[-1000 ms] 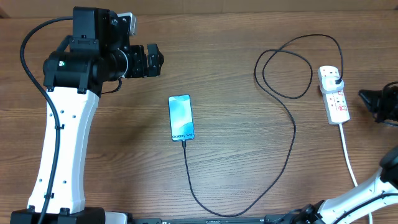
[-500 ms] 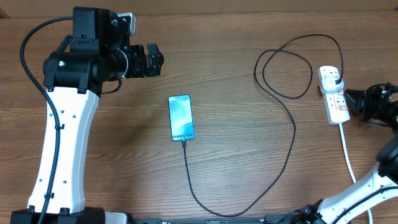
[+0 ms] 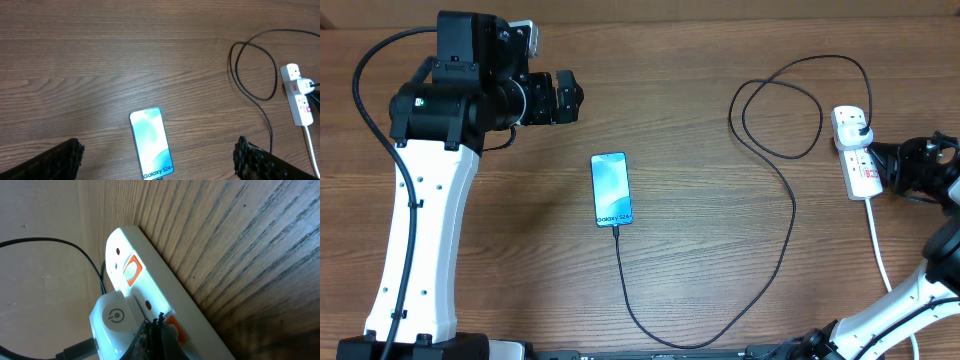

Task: Plug charger to phone and switch on socket
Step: 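Press the power strip switch beside the charger with the right gripper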

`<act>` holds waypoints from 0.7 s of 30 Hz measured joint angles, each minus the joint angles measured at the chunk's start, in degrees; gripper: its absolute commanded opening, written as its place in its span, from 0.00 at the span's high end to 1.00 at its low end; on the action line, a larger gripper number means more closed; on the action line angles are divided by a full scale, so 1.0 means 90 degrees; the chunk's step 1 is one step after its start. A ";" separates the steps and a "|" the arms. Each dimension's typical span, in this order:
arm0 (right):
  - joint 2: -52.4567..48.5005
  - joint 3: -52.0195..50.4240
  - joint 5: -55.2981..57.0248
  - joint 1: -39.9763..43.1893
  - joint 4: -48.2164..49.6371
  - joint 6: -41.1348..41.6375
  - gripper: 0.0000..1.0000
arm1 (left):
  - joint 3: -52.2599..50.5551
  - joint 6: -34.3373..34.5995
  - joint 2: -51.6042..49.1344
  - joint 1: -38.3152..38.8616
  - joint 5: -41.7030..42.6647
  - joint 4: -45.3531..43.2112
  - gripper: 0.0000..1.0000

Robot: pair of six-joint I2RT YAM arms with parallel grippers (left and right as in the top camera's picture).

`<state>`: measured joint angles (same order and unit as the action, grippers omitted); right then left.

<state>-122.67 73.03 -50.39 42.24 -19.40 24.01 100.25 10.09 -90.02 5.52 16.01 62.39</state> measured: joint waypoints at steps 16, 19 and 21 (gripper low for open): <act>0.0005 0.0063 0.0075 -0.0068 -0.0391 0.0170 0.96 | 0.0000 0.0000 0.0000 0.0000 0.0000 -0.0002 0.00; 0.0053 0.0063 0.0165 -0.0112 -0.0459 0.0175 0.96 | 0.0000 0.0000 0.0000 0.0000 0.0000 -0.0002 0.00; 0.0058 0.0063 0.0187 -0.0114 -0.0461 0.0185 0.96 | 0.0000 0.0000 0.0000 0.0000 0.0000 -0.0002 0.01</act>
<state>-122.15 73.60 -48.71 41.21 -23.55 25.67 100.25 10.09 -90.02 5.52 16.01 62.37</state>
